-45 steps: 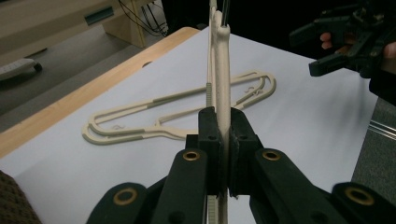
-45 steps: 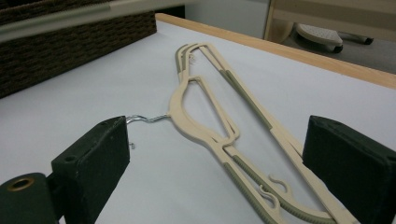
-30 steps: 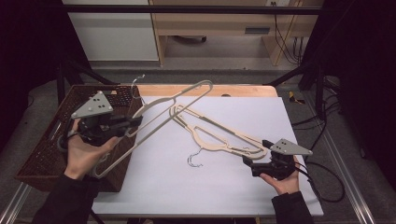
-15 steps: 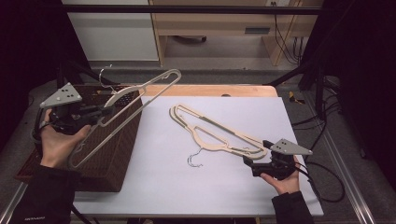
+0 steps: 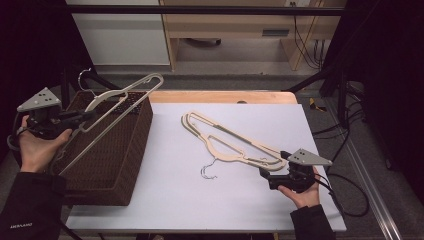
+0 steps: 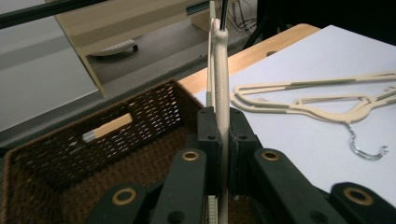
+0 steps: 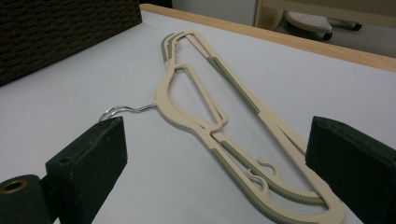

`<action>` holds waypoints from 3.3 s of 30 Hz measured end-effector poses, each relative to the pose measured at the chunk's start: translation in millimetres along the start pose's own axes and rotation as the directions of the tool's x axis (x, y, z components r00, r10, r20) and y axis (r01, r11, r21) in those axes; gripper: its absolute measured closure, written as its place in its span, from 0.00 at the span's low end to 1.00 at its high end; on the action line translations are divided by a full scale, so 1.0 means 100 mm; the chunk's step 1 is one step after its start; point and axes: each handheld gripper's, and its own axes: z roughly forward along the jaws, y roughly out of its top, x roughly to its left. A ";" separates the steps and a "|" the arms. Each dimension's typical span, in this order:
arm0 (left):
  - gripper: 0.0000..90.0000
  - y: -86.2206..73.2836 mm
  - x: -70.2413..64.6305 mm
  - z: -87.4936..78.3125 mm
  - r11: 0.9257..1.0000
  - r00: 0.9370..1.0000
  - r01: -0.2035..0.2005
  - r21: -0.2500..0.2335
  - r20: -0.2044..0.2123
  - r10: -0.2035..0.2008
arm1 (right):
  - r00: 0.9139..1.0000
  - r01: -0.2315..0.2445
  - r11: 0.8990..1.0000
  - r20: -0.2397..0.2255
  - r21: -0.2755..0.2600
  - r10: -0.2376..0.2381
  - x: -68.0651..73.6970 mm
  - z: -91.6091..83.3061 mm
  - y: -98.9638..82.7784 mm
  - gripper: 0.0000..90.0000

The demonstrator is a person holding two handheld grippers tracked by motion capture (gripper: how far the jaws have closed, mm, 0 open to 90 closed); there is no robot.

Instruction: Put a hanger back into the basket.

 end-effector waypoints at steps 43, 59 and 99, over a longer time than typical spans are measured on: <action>0.89 -1.04 0.40 0.44 0.916 0.949 0.300 0.268 -0.180 -0.258 | 1.000 0.013 0.999 -0.010 0.035 -0.012 0.03 0.07 -0.02 0.06; 0.53 -0.95 0.35 -0.02 0.943 0.930 0.311 0.120 -0.242 -0.276 | 1.000 0.013 0.999 -0.010 0.034 -0.012 0.03 0.05 -0.01 0.06; 0.10 -0.48 -1.65 0.58 0.992 0.970 0.075 -0.097 0.238 -0.050 | 0.995 0.083 0.996 -0.062 0.042 -0.080 0.08 0.19 0.11 0.09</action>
